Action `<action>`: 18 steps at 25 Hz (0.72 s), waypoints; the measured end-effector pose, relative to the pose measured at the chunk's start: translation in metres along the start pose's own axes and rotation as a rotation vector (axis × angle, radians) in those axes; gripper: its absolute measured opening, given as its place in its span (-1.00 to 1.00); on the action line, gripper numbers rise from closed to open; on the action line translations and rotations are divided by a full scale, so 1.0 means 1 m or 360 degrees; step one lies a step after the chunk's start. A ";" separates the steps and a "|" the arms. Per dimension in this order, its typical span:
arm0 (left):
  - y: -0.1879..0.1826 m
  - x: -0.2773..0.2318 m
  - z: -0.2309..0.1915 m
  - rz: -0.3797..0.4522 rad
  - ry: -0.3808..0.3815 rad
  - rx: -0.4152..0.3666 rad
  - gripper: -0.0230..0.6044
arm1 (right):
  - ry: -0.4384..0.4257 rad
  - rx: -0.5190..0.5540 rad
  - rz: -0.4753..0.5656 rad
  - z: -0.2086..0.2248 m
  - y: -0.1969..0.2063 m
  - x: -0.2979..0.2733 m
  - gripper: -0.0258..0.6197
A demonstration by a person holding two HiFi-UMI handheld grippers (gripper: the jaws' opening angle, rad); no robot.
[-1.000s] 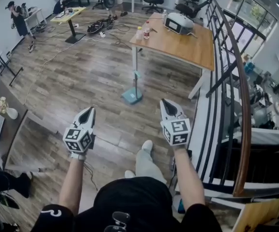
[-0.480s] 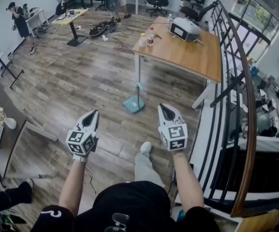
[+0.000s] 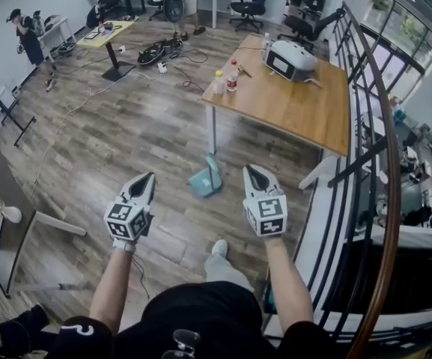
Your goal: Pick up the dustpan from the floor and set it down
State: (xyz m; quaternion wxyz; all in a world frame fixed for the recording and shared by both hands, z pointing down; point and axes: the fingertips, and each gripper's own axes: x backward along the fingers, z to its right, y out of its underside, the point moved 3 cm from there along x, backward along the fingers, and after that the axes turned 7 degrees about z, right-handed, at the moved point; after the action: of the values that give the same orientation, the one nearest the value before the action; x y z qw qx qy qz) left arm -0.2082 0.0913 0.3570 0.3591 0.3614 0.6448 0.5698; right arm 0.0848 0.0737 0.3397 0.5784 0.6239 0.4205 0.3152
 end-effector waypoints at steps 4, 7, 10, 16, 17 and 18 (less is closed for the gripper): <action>-0.004 -0.060 -0.003 -0.0017 0.0002 -0.0003 -0.93 | -0.0004 0.0010 -0.0006 0.044 0.000 -0.036 -0.94; -0.004 -0.100 -0.004 -0.0028 0.0011 -0.0014 -0.93 | 0.0003 0.0004 -0.0007 0.075 0.002 -0.058 -0.94; -0.005 -0.132 -0.003 -0.0033 0.0016 -0.0020 -0.93 | 0.0006 -0.0002 -0.0010 0.099 0.006 -0.075 -0.94; -0.006 -0.175 -0.002 -0.0054 0.0024 -0.0049 -0.93 | 0.0027 -0.0027 -0.0020 0.134 0.016 -0.095 -0.94; -0.006 -0.180 -0.002 -0.0058 0.0024 -0.0052 -0.93 | 0.0028 -0.0031 -0.0021 0.138 0.017 -0.097 -0.94; -0.006 -0.184 -0.001 -0.0062 0.0026 -0.0055 -0.93 | 0.0029 -0.0035 -0.0021 0.141 0.019 -0.099 -0.94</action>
State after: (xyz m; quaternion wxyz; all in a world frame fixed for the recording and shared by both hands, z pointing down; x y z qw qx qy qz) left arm -0.1212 -0.0711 0.3606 0.3711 0.3380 0.6447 0.5766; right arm 0.1678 -0.0787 0.3487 0.5835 0.6118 0.4264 0.3216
